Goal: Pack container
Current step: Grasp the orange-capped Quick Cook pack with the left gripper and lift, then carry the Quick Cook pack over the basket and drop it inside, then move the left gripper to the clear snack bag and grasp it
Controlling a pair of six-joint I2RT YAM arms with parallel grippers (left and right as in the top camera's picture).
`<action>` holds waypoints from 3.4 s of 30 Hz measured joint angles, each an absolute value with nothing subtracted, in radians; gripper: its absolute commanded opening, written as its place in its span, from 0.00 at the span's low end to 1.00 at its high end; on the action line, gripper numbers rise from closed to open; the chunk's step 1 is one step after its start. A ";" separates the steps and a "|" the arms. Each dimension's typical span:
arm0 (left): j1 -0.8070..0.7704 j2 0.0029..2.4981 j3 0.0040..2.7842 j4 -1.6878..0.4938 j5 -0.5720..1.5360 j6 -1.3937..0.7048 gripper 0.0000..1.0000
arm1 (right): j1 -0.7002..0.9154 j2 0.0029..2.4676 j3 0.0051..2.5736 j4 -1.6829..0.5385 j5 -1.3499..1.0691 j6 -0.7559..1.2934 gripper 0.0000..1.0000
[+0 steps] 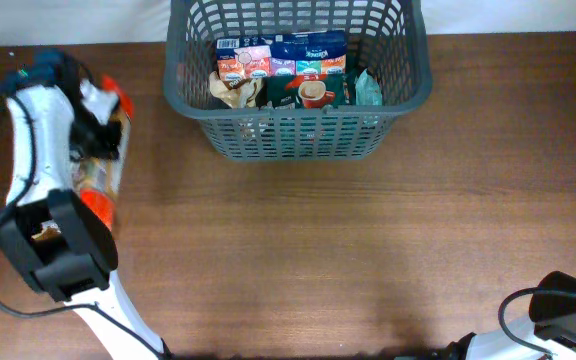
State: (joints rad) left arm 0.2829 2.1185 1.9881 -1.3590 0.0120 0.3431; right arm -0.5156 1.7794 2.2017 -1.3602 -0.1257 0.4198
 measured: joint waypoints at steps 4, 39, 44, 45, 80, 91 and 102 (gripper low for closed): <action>0.283 2.089 2.297 -1.411 0.012 0.343 0.02 | -0.516 1.779 2.201 -1.357 -0.126 0.420 0.99; -0.502 2.415 2.704 -1.199 -0.260 1.166 0.02 | -0.516 1.779 2.201 -1.357 -0.126 0.420 0.99; -0.493 2.481 2.701 -1.180 -0.260 1.085 0.02 | -0.516 1.779 2.201 -1.358 -0.126 0.420 0.99; -0.490 2.486 2.701 -1.179 -0.259 1.073 0.02 | -0.516 1.779 2.201 -1.357 -0.126 0.421 0.99; 0.181 1.606 2.402 -1.394 -0.238 0.479 0.65 | -0.516 1.779 2.201 -1.358 -0.126 0.420 0.99; 0.412 1.861 1.758 -1.264 -0.136 0.308 0.82 | -0.516 1.779 2.201 -1.358 -0.126 0.420 0.99; 0.510 2.145 1.738 -1.159 -0.071 0.288 0.94 | -0.516 1.779 2.201 -1.357 -0.126 0.420 0.99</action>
